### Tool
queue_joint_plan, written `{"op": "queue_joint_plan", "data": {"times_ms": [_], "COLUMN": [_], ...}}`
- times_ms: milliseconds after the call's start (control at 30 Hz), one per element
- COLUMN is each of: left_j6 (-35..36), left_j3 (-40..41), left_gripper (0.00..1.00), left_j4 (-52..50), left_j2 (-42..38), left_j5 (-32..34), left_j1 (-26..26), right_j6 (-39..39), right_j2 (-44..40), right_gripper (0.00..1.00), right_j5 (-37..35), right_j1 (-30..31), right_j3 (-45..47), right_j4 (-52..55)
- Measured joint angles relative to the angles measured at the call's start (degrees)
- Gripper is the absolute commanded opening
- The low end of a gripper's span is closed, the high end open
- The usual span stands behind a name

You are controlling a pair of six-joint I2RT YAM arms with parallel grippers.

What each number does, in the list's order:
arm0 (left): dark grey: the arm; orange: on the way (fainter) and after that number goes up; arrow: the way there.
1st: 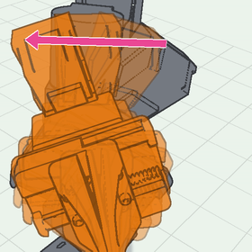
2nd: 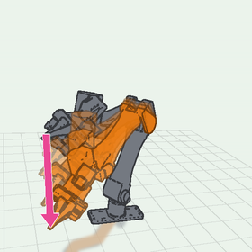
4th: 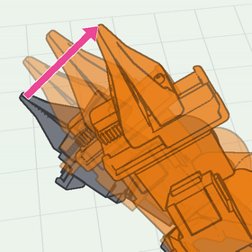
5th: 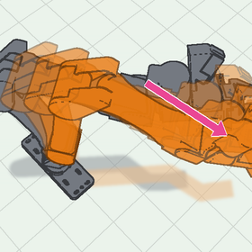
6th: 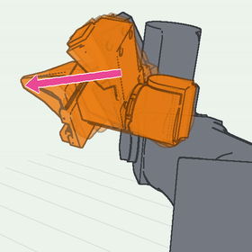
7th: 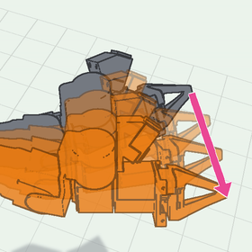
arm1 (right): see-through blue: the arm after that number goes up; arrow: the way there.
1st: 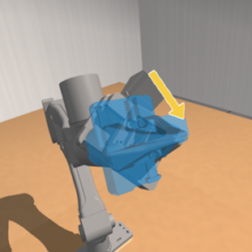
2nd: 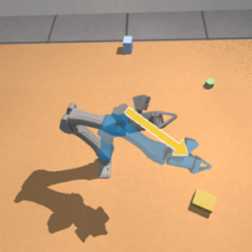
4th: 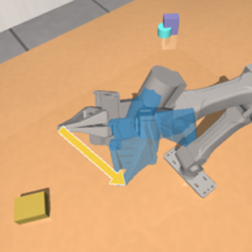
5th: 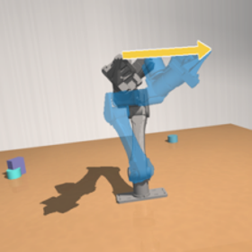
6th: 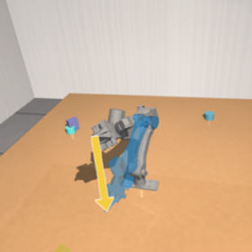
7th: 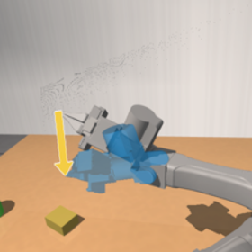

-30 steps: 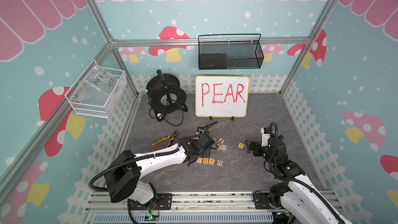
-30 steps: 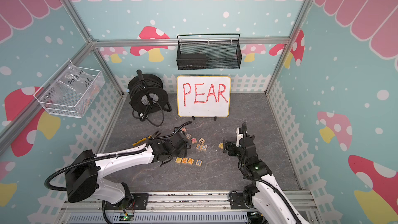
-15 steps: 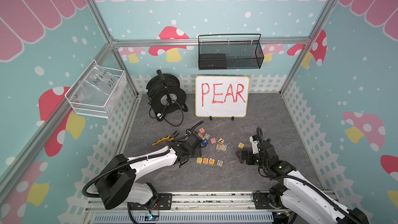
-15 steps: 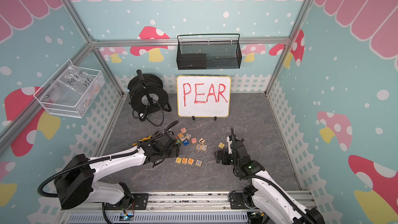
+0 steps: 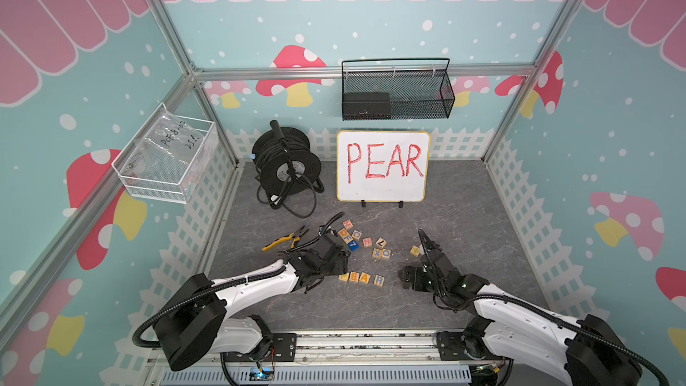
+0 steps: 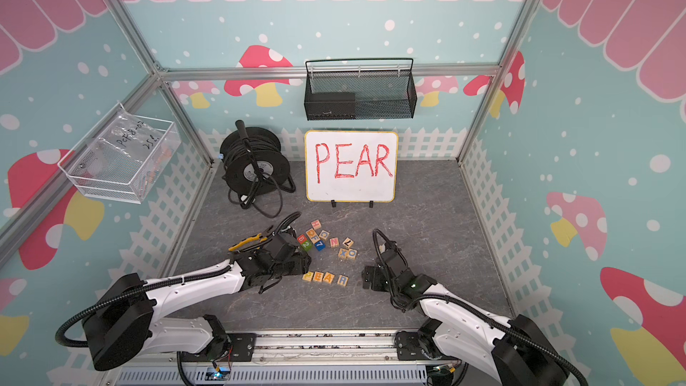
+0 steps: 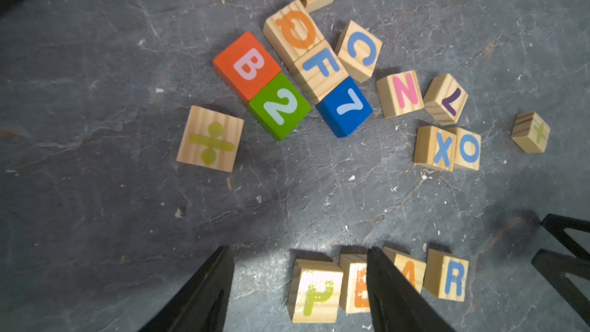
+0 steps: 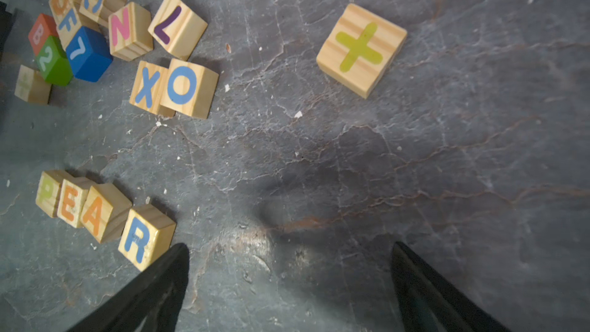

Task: Spell the uppercase word “pear” with letter blocks
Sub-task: Move the letter blocks to the center of the board.

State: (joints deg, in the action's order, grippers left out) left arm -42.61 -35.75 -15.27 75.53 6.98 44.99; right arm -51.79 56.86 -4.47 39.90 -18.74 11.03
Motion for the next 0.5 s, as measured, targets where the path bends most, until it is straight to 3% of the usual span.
{"op": "queue_joint_plan", "data": {"times_ms": [500], "left_j6": [0.0], "left_j3": [3.3], "left_gripper": [0.7], "left_j4": [4.8], "left_j2": [-0.9], "left_j5": [-2.1], "left_j1": [-0.4], "right_j6": [-4.4], "right_j2": [10.0], "right_gripper": [1.0], "right_j5": [-5.3], "right_j1": [5.7], "right_j3": [-5.3], "right_j4": [-1.6]}}
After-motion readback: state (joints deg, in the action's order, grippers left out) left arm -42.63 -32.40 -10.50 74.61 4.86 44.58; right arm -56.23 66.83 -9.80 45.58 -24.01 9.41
